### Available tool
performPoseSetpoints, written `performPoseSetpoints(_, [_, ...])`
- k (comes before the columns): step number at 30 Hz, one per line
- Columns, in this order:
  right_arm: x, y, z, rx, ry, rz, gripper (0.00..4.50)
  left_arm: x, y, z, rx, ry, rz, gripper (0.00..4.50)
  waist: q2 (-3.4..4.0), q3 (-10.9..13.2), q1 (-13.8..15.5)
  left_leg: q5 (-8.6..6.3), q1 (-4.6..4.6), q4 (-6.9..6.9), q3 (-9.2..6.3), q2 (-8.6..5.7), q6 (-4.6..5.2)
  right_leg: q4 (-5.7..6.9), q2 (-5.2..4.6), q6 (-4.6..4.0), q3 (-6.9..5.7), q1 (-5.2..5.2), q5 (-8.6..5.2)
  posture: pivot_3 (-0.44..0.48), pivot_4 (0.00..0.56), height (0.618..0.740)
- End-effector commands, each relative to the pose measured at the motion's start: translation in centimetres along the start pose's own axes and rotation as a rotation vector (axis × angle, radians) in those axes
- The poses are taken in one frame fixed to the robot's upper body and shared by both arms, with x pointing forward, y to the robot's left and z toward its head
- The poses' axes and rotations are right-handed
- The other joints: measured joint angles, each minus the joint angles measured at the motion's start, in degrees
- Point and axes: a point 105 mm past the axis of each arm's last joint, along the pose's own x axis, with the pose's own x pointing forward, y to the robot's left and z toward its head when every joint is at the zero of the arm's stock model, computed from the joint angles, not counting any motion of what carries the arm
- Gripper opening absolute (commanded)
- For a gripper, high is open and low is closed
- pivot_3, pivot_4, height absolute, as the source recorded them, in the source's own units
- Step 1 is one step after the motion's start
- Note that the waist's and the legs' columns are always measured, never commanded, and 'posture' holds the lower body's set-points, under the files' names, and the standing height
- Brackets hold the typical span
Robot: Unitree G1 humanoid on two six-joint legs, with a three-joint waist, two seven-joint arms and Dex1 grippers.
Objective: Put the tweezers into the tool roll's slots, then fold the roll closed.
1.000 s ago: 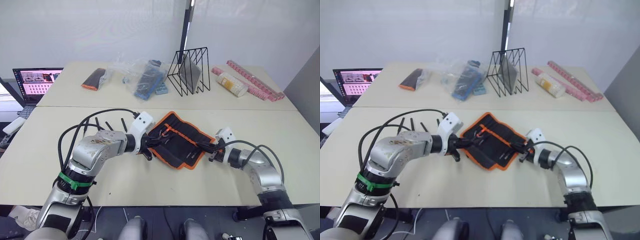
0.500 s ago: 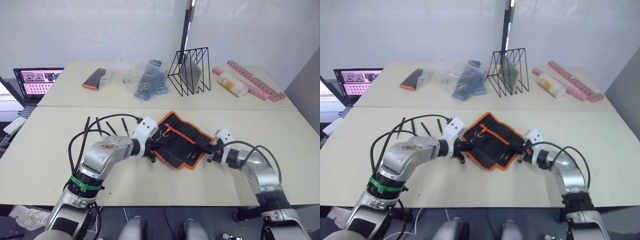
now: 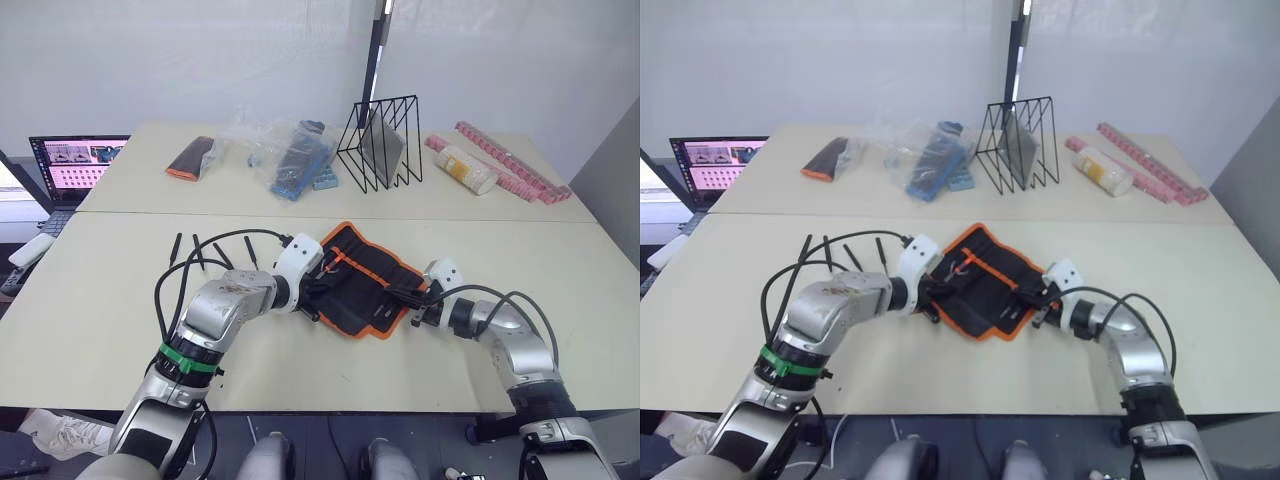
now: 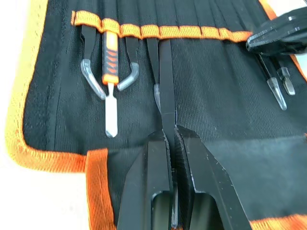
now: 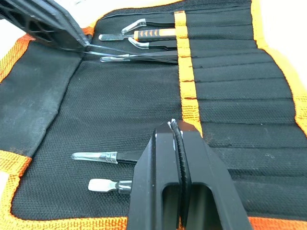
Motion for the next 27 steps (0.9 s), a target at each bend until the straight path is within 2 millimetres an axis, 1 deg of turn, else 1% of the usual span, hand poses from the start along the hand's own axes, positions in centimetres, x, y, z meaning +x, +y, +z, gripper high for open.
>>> performPoseSetpoints(1, [0.1,0.4,-1.1,0.017,0.036,0.009,0.05,0.6,-0.5,1.2,0.044,-0.034,-0.012,0.00,0.00,0.00,0.02,0.00,0.01,0.00,0.00,0.00,0.00,0.02,0.00,0.00,0.00,0.00,0.00,0.000,0.150,0.685])
performPoseSetpoints(7, [0.3,0.5,-1.2,0.023,0.034,0.004,0.05,1.8,-1.0,1.7,0.047,-0.044,-0.023,0.00,0.00,0.00,0.07,0.00,0.01,0.02,0.00,0.00,0.00,0.03,0.00,0.00,0.01,0.00,0.00,0.000,0.150,0.685])
performPoseSetpoints(10, [0.4,0.4,-1.1,0.019,0.029,-0.011,0.05,2.3,-1.2,1.6,0.049,-0.045,-0.024,0.00,0.00,0.00,0.08,0.00,0.01,0.02,0.00,0.00,0.00,0.06,0.00,0.00,0.02,-0.01,0.00,0.000,0.150,0.685])
performPoseSetpoints(13, [0.1,-0.1,-0.5,0.015,0.003,-0.032,0.05,2.7,-0.6,0.8,0.030,-0.029,-0.002,0.00,0.01,-0.01,0.18,0.00,0.03,0.05,0.00,-0.01,0.00,0.06,0.00,0.00,0.03,0.03,0.00,0.000,0.150,0.685])
performPoseSetpoints(16, [-0.4,-0.5,1.0,0.021,-0.046,-0.032,0.05,2.8,0.0,-0.8,0.032,0.016,0.014,0.00,0.01,-0.01,0.29,0.00,0.04,0.07,0.00,-0.01,0.00,0.06,0.00,0.00,0.04,0.05,0.00,0.000,0.150,0.685])
performPoseSetpoints(20, [-0.7,-1.0,1.9,0.023,-0.074,-0.036,0.05,2.9,0.2,-1.5,0.041,0.034,0.020,0.00,0.02,-0.01,0.36,0.00,0.04,0.08,0.00,-0.02,0.01,0.06,0.00,0.00,0.06,0.05,0.00,0.000,0.150,0.685])
performPoseSetpoints(22, [-0.7,-1.2,1.8,0.018,-0.064,-0.043,0.05,2.9,0.2,-1.5,0.040,0.034,0.022,0.00,0.03,-0.02,0.38,0.00,0.04,0.08,0.00,-0.01,0.01,0.07,0.00,0.00,0.06,0.05,0.00,0.000,0.150,0.685])
performPoseSetpoints(27, [-0.8,-1.7,0.3,0.025,-0.014,-0.069,0.05,3.1,0.2,-1.3,0.044,0.032,0.028,0.00,0.04,-0.02,0.44,0.00,0.08,0.08,0.01,-0.01,0.02,0.07,0.00,0.00,0.07,0.08,0.00,0.000,0.150,0.685])
